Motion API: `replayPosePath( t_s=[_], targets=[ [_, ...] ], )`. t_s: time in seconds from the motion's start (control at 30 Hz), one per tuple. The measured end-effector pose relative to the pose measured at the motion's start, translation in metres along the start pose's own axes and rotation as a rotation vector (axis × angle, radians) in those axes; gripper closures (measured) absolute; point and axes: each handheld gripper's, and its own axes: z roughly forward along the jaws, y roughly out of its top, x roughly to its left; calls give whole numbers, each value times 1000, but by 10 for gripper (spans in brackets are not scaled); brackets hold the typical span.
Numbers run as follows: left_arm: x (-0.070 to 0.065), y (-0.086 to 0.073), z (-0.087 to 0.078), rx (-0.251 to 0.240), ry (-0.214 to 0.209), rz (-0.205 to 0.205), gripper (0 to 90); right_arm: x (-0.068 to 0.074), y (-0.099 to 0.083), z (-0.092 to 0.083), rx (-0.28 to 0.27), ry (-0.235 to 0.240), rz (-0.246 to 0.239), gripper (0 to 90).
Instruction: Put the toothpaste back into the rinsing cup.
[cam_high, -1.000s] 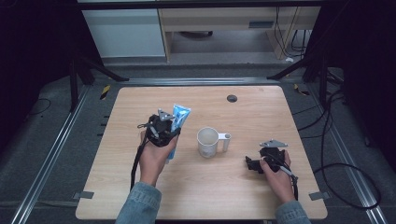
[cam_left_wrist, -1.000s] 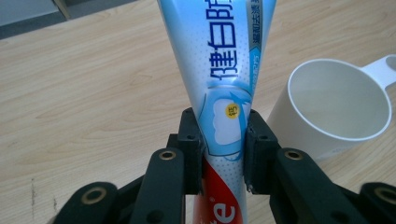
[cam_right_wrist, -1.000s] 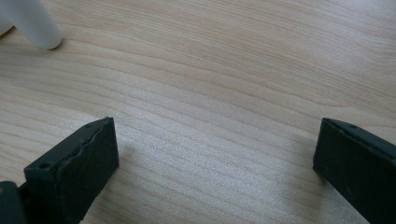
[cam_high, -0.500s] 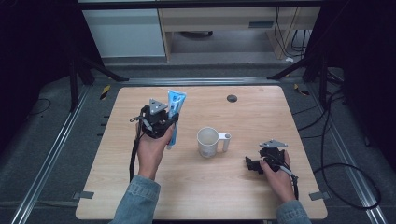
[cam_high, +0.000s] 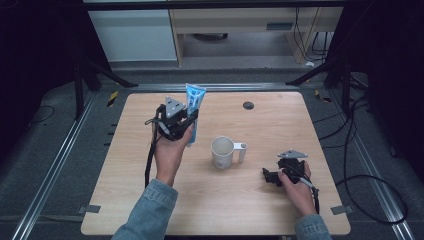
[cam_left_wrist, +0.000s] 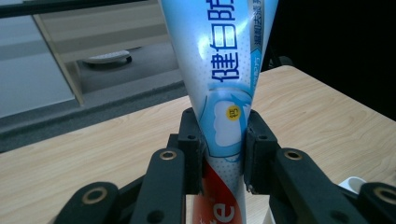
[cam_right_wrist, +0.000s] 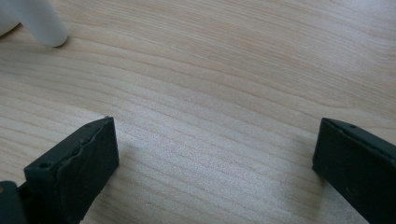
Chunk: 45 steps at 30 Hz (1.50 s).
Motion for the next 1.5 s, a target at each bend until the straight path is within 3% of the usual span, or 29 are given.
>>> replayPosePath(
  t_s=[0.23, 0.3, 0.33, 0.37, 0.53, 0.73, 0.97, 1.13, 1.43, 1.5],
  targets=[
    [-17, 2, 7, -39, 0, 11, 721, 0, 0, 0, 0, 1, -2, 6],
    [-18, 1, 10, -45, -7, -3, 721, 0, -1, 0, 1, 0, -15, 6],
    [-18, 1, 11, -48, -5, -12, 721, 1, 0, -1, 4, 11, 1, 6],
    [-18, 1, 11, -48, -5, -12, 721, 0, -1, -1, -1, 3, -21, 6],
    [-22, 1, 15, -94, 4, -25, 721, 1, -2, -1, -1, 1, -24, 6],
    [-28, 2, 17, -134, 19, -31, 721, 1, -2, -1, -2, 2, -26, 6],
    [-40, 2, 15, -169, 1, -32, 721, 0, -2, -1, -3, 4, -26, 5],
    [-50, -1, 15, -178, 4, -25, 721, 0, -2, -1, -1, 4, -26, 5],
    [-69, -4, 22, -166, -15, -63, 723, 1, -1, -1, -1, 5, -23, 5],
    [-72, -6, 20, -170, -10, -52, 723, 1, -1, -1, 1, 9, -23, 6]
  ],
)
